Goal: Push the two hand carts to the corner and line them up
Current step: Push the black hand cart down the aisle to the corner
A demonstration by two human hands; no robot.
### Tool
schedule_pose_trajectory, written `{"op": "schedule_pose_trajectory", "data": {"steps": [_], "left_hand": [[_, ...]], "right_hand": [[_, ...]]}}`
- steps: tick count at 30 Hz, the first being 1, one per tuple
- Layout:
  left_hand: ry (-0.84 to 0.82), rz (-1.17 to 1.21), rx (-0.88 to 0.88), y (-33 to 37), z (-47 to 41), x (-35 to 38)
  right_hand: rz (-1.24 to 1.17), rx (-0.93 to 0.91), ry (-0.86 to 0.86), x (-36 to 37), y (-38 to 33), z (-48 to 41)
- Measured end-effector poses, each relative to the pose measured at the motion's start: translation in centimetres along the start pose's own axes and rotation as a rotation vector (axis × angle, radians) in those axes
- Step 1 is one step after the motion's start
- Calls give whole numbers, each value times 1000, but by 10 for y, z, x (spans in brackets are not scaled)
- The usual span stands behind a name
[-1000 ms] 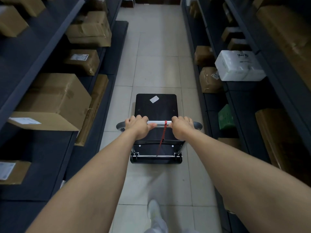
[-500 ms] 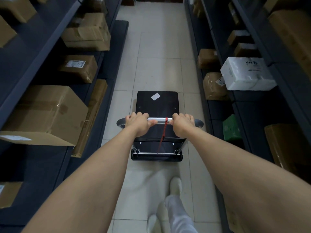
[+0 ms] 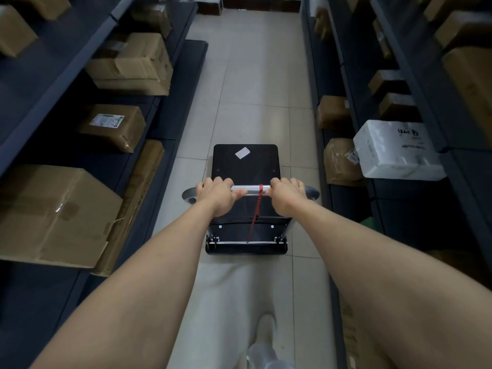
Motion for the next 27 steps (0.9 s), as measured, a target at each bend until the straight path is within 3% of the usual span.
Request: {"op": "schedule_pose_trajectory", "data": {"steps": [27], "left_hand": [[-13, -11, 36, -28, -227, -160]], "right_hand": [[13, 30, 4, -136, -15, -234]]}}
Point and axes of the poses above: each hand's wrist, its own z-axis away from the middle knuckle, its own x-axis out of the palm, y = z × x, the point moved 7 cm from there along -z, towards the middle knuckle, and after that the axes turned 10 degrees about -y, right-handed, at the moved point
